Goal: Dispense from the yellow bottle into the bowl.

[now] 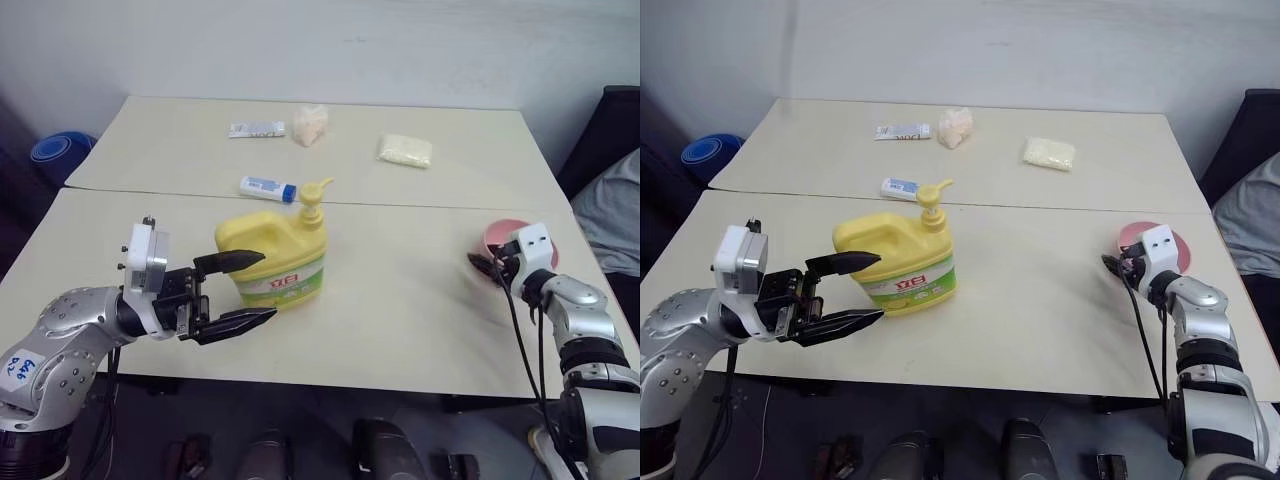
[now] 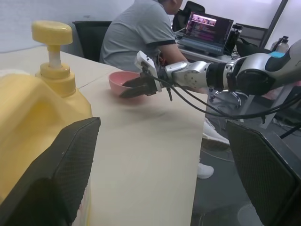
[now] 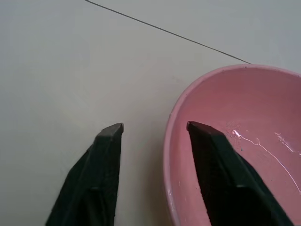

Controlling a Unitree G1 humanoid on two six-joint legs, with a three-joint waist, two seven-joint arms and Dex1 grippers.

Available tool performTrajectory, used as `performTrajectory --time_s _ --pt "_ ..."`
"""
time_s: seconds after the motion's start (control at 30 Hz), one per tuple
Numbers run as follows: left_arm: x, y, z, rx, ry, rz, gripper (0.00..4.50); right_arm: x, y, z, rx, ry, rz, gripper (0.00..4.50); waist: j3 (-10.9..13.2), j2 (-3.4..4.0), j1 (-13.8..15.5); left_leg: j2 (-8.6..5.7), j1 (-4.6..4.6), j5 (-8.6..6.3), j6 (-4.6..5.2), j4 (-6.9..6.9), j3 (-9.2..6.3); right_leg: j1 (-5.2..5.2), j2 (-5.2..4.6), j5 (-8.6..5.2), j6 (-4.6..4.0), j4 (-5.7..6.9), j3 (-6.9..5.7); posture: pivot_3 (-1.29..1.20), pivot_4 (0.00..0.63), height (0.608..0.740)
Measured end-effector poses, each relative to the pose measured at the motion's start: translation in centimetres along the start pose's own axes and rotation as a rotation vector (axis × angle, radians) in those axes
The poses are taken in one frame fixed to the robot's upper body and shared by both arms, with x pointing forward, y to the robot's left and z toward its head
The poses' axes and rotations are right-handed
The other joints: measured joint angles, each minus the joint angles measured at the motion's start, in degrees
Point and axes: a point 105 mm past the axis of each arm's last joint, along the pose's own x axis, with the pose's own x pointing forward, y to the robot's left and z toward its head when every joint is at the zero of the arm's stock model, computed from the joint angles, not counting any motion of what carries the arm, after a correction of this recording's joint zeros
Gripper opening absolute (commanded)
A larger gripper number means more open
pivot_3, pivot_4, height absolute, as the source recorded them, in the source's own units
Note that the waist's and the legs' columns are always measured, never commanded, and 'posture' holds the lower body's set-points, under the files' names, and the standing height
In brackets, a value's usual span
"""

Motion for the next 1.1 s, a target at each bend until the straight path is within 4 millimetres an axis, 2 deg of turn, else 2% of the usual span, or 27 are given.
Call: performTrajectory --time_s 0.1,0.23,0.33,0.37,0.4,0.5,0.6,0.8,0.83,0.97,1.1 --pt "0.0 0.0 0.0 -0.004 0.002 0.000 4.50 0.0 0.0 0.1 -0.004 -0.001 0.000 0.01 0.0 0.00 0.0 0.00 0.00 0.00 0.00 0.00 0.00 0.00 0.00 0.00 0.00 0.00 0.01 0.00 0.150 0.740" --pt "0.0 -0.1 0.2 -0.006 -0.004 -0.004 4.50 0.1 0.2 0.7 -0.006 -0.004 0.038 0.01 0.0 0.01 0.0 0.03 0.00 0.01 -0.02 0.00 -0.01 0.00 0.00 0.00 0.01 0.00 0.02 0.00 0.150 0.740" --pt "0.0 0.0 1.4 0.001 -0.037 -0.008 4.50 0.0 1.4 2.0 -0.041 -0.028 0.144 0.01 0.0 0.04 0.0 0.06 -0.03 0.01 -0.03 0.00 -0.02 -0.02 -0.01 0.00 0.01 0.01 0.01 0.00 0.150 0.740" --pt "0.0 0.2 2.1 0.015 -0.052 -0.001 4.10 -0.1 2.0 2.9 -0.072 -0.040 0.193 0.00 0.0 0.06 0.0 0.05 -0.04 0.01 -0.02 0.00 -0.03 -0.04 -0.03 0.01 0.02 0.01 0.02 0.00 0.150 0.740" --pt "0.0 0.4 2.8 0.036 -0.066 0.007 3.93 -0.1 2.7 3.8 -0.105 -0.056 0.235 0.00 0.1 0.09 0.0 0.05 -0.04 0.01 -0.03 0.00 -0.04 -0.04 -0.04 0.01 0.02 0.01 0.03 0.00 0.150 0.740" --pt "0.3 1.5 5.4 0.113 -0.109 0.057 3.06 -0.7 4.8 8.1 -0.249 -0.118 0.353 0.00 0.1 0.10 0.1 0.03 -0.05 0.01 -0.03 0.00 -0.09 -0.03 -0.03 0.02 0.03 0.00 -0.05 0.00 0.150 0.740" --pt "1.0 3.3 7.1 0.164 -0.112 0.122 2.10 -1.1 7.5 11.8 -0.355 -0.168 0.455 0.00 0.1 0.09 0.2 0.00 -0.07 0.02 -0.05 0.00 -0.12 -0.03 0.05 0.03 0.05 -0.01 -0.22 0.00 0.150 0.740" --pt "4.8 5.8 8.0 0.186 -0.095 0.120 0.16 -0.8 12.7 16.6 -0.454 -0.211 0.608 0.00 0.1 0.08 0.5 -0.05 -0.17 0.02 -0.04 0.00 -0.09 -0.10 0.17 0.05 0.10 -0.05 -0.57 0.00 0.150 0.740" --pt "5.3 6.4 7.9 0.183 -0.093 0.129 0.03 -0.9 13.2 17.0 -0.465 -0.210 0.631 0.00 0.1 0.07 0.6 -0.05 -0.21 0.02 -0.04 0.01 -0.10 -0.14 0.18 0.05 0.10 -0.06 -0.59 0.00 0.150 0.740" --pt "6.4 8.1 7.7 0.171 -0.085 0.158 0.03 -0.8 14.9 17.6 -0.471 -0.186 0.716 0.00 0.1 0.04 0.4 -0.03 -0.32 0.02 -0.04 0.01 -0.06 -0.27 0.26 0.06 0.11 -0.08 -0.59 0.00 0.150 0.740" --pt "7.5 7.3 7.6 0.167 -0.073 0.085 0.03 -1.0 16.6 19.1 -0.504 -0.210 0.791 0.00 0.1 0.02 0.1 0.00 -0.34 0.02 -0.05 0.01 -0.06 -0.30 0.28 0.06 0.11 -0.06 -0.58 0.00 0.150 0.740"
